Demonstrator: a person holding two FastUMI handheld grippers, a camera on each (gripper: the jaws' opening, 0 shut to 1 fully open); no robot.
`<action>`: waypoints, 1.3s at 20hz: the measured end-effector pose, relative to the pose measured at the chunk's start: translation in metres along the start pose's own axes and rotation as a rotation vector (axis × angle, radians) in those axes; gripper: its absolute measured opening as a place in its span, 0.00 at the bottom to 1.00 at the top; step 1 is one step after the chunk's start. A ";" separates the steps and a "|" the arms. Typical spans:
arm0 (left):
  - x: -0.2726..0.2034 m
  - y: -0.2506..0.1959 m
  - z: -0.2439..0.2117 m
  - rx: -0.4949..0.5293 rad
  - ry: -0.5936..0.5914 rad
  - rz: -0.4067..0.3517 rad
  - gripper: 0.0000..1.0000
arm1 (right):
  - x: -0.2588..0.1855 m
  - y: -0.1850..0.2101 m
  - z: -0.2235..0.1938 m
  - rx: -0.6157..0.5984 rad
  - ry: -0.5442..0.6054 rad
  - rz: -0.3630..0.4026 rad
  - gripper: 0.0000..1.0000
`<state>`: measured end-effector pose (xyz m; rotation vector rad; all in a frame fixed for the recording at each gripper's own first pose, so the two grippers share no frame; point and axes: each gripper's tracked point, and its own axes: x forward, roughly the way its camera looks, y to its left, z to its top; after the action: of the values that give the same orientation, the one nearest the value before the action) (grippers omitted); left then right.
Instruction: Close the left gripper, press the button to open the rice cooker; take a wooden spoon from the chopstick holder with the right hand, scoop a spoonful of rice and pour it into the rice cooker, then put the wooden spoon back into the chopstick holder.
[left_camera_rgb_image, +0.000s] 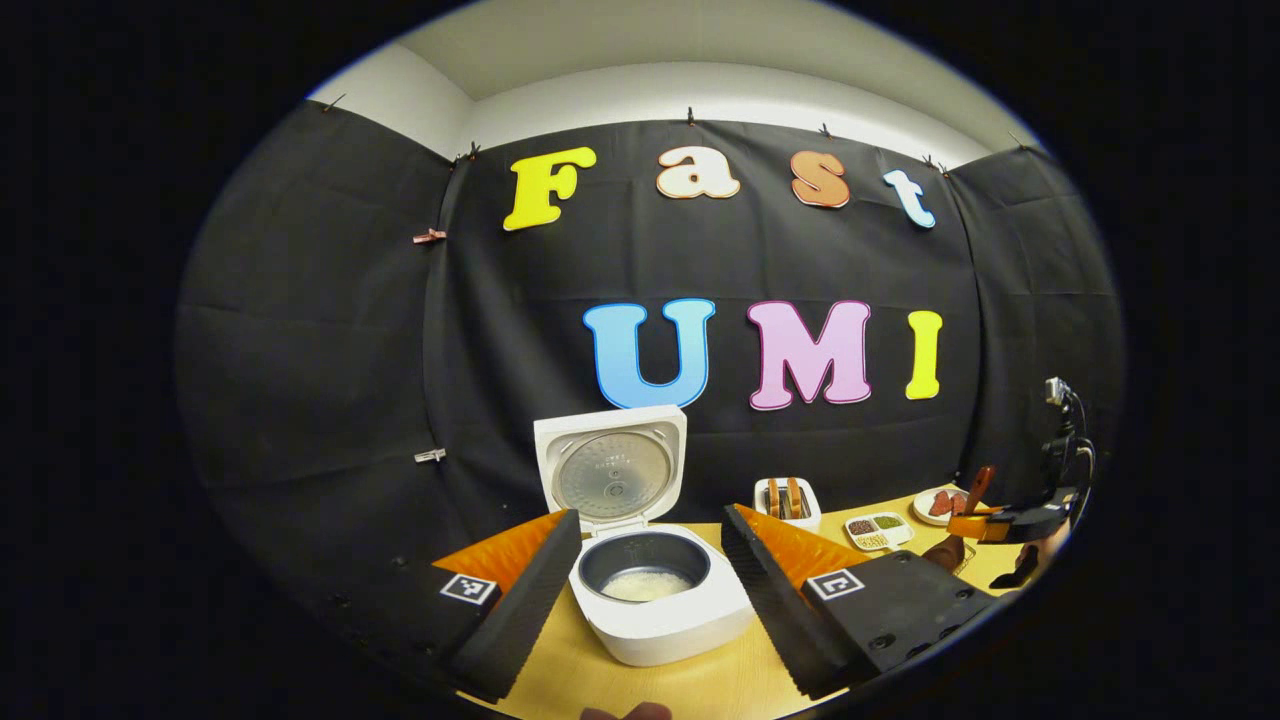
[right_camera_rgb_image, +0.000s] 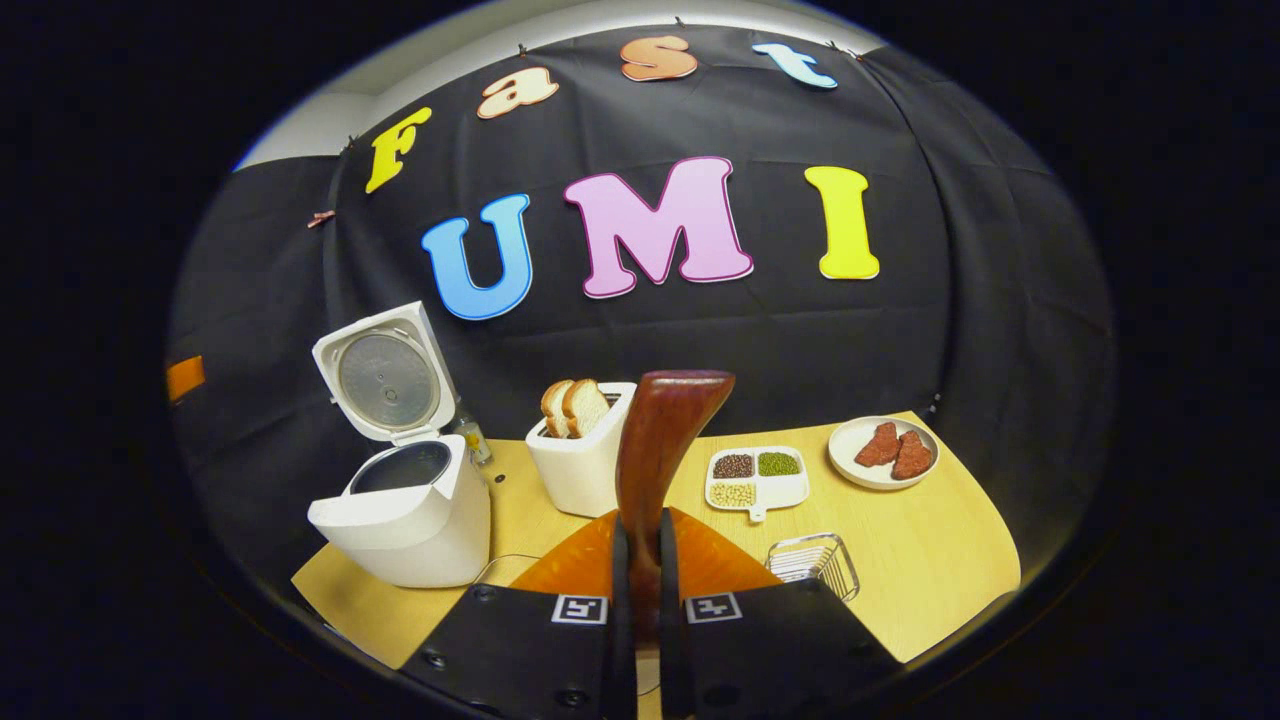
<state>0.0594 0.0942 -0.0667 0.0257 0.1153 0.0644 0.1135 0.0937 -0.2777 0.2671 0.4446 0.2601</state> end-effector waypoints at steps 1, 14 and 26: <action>-0.001 0.003 0.000 -0.006 0.002 -0.007 0.97 | 0.005 0.005 -0.009 0.002 0.009 -0.006 0.13; -0.005 0.057 -0.022 0.014 0.055 -0.002 0.97 | 0.080 0.040 -0.099 -0.125 0.101 -0.117 0.14; -0.006 0.072 -0.024 -0.028 0.049 -0.003 0.97 | 0.048 0.070 -0.127 0.421 0.178 -0.027 0.14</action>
<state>0.0460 0.1662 -0.0876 -0.0044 0.1638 0.0640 0.0849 0.1989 -0.3849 0.6523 0.6785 0.1615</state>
